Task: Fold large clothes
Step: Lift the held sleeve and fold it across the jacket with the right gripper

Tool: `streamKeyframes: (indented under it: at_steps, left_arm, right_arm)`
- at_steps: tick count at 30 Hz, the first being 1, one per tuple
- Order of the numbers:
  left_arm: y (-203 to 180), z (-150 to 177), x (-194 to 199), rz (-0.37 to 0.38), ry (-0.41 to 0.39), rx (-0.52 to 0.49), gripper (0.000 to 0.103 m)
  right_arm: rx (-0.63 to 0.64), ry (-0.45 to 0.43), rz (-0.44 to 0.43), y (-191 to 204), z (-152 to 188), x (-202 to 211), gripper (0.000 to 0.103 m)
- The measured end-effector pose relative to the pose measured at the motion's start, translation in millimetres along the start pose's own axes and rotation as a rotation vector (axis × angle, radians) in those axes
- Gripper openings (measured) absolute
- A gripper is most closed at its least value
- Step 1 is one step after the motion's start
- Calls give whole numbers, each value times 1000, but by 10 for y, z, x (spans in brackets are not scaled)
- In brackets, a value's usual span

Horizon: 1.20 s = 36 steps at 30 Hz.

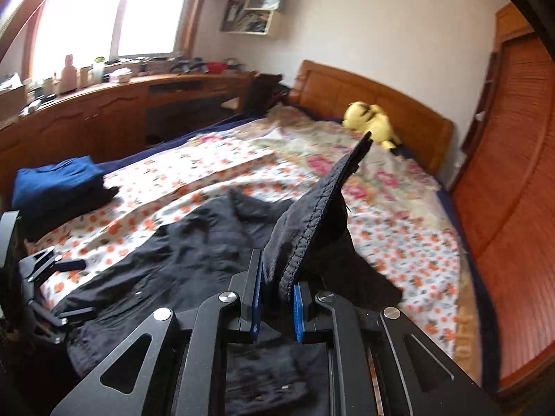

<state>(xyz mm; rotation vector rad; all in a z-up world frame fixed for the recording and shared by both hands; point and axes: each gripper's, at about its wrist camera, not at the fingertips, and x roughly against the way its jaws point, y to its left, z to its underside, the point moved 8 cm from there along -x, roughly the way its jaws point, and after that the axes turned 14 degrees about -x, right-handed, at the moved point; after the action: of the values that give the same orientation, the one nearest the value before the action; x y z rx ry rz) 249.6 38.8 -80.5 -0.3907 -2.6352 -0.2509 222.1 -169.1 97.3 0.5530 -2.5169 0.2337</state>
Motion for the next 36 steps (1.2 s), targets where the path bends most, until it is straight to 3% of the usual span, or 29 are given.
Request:
streamKeyframes:
  at_steps: [8,17,21,25,29,36]
  left_arm:
    - [47,19,-21,-21,10,-2,82]
    - [92,42,-38,-29,16,8,82]
    - [92,51,-54,-30,20,6,82]
    - [85,53,-67,-29,21,5,82]
    - [72,54,-89,-29,22,2,82]
    - [11,77,-145,-22,36,-11,82]
  right_arm:
    - [42,133,-102,206,391,-315,14]
    - [-15,253,-171,184,653,-459,15]
    - [-17,255,-161,103,612,-579,15]
    - [-36,225,-124,13,506,-646,23]
    - [-44,186,-141,-56,355,-637,42]
    - [-120,200,-74,-470,354,-1023,44]
